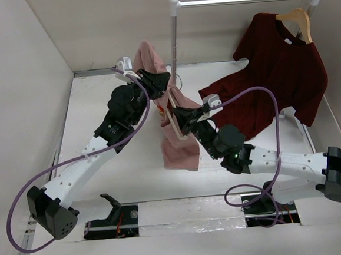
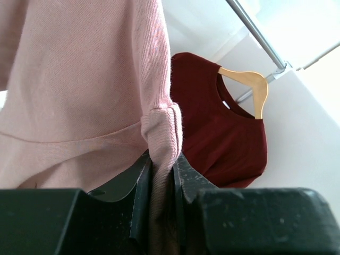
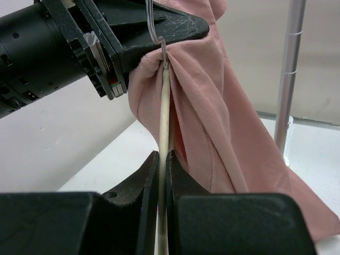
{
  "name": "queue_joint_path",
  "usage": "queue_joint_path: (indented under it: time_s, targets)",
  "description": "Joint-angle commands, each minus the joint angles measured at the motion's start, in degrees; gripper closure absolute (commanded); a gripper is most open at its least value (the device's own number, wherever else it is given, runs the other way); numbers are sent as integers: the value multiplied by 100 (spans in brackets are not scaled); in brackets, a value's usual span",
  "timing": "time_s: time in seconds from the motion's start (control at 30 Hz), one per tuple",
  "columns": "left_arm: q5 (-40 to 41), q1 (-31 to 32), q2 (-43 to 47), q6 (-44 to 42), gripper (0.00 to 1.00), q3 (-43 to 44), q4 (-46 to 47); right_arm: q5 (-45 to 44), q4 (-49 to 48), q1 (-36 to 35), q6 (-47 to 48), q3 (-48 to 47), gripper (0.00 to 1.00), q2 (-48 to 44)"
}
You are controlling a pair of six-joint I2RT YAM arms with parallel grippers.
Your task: Place the t-shirt on the hanger
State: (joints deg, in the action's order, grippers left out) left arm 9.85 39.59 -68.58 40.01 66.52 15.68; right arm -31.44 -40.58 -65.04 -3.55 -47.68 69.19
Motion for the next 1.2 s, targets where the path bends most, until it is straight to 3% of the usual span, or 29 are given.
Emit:
queue_joint_path:
  time_s: [0.0,0.03,0.07,0.17,0.23,0.3,0.33,0.37,0.4,0.57,0.63,0.67,0.77,0.97,1.17]
  targets:
    - [-386,-170,283,-38,100,-165,365,287,-390,-62,-260,-66,83,-54]
    - [-457,-241,397,33,100,-366,452,392,-233,-62,-260,30,74,-107]
    - [-570,-311,459,146,100,-481,514,402,-127,-62,-269,100,59,-247]
    - [-703,-444,573,209,100,-579,576,437,234,-62,-427,460,37,-590]
    - [-747,-444,609,200,100,-579,576,533,557,-62,-515,654,33,-967]
    - [-852,-444,617,226,100,-570,611,525,822,-62,-585,935,36,-1231]
    - [-870,-444,609,218,100,-518,585,499,1093,-62,-733,1040,50,-1476]
    - [-896,-444,609,209,100,-509,576,464,1096,-62,-796,1181,85,-1539]
    - [-914,-444,617,226,100,-517,602,429,1070,8,-883,1469,100,-1592]
    - [-949,-444,600,306,100,-544,656,1043,1122,413,-1104,1710,100,-1119]
    - [-1134,-444,626,332,100,-605,681,1174,1201,465,-956,1605,86,-899]
    - [-1143,-444,644,349,100,-623,699,1219,1193,465,-911,1587,67,-733]
    - [-1125,-444,696,315,100,-588,621,1298,912,570,-779,1560,50,-504]
    - [-1152,-444,758,306,100,-570,533,1588,876,808,-647,1174,49,173]
    - [-1134,-444,820,288,100,-605,506,1254,613,808,-559,954,52,613]
